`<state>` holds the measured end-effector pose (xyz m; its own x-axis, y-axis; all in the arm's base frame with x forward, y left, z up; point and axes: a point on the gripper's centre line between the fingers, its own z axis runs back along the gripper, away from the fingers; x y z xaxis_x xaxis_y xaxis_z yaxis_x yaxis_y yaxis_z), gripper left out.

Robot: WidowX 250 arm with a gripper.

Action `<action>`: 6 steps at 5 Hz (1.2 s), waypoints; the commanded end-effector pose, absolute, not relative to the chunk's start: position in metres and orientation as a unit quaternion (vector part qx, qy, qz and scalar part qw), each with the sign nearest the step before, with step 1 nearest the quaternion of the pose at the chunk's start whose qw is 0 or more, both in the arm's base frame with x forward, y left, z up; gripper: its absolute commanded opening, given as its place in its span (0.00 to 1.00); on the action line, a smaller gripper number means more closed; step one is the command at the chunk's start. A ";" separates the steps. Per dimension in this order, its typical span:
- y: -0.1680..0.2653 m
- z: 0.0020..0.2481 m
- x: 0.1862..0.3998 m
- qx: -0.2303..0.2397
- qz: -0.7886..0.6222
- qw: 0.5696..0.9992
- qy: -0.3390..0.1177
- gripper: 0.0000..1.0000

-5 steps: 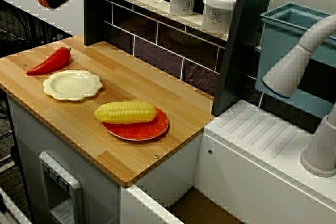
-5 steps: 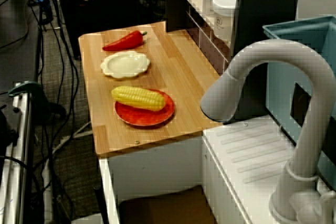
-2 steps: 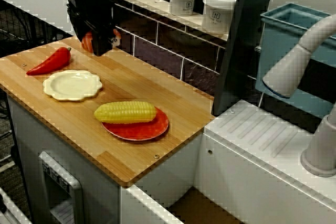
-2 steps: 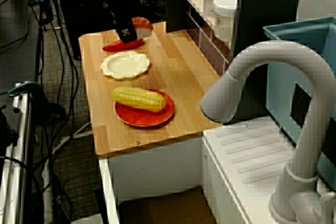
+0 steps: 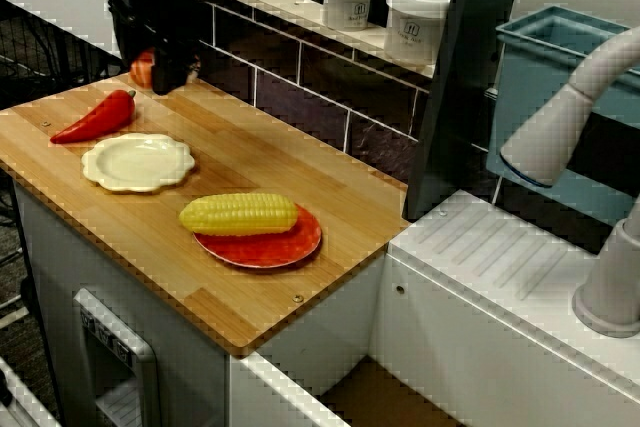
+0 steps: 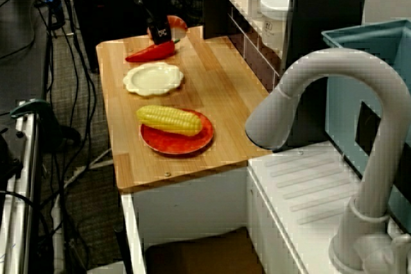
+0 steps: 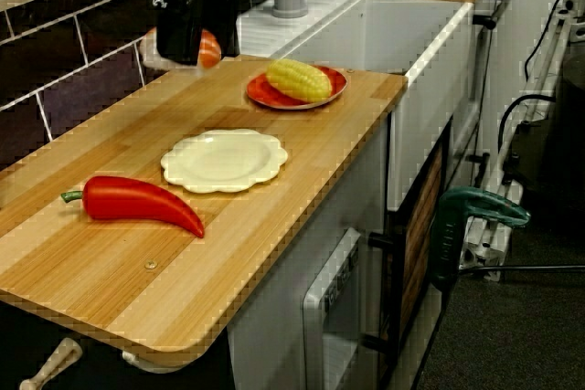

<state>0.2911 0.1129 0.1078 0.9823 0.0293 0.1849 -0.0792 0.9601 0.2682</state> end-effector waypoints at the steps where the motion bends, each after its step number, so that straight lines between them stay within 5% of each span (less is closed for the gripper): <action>1: 0.149 0.098 0.269 0.150 0.046 0.985 -0.065 0.00; 4: 0.124 0.077 0.241 0.130 0.003 0.991 -0.044 0.00; 6: 0.120 0.073 0.241 0.111 0.042 0.991 -0.062 0.00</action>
<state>0.2425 0.1166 0.0602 0.9928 0.0742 0.0942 -0.0920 0.9753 0.2010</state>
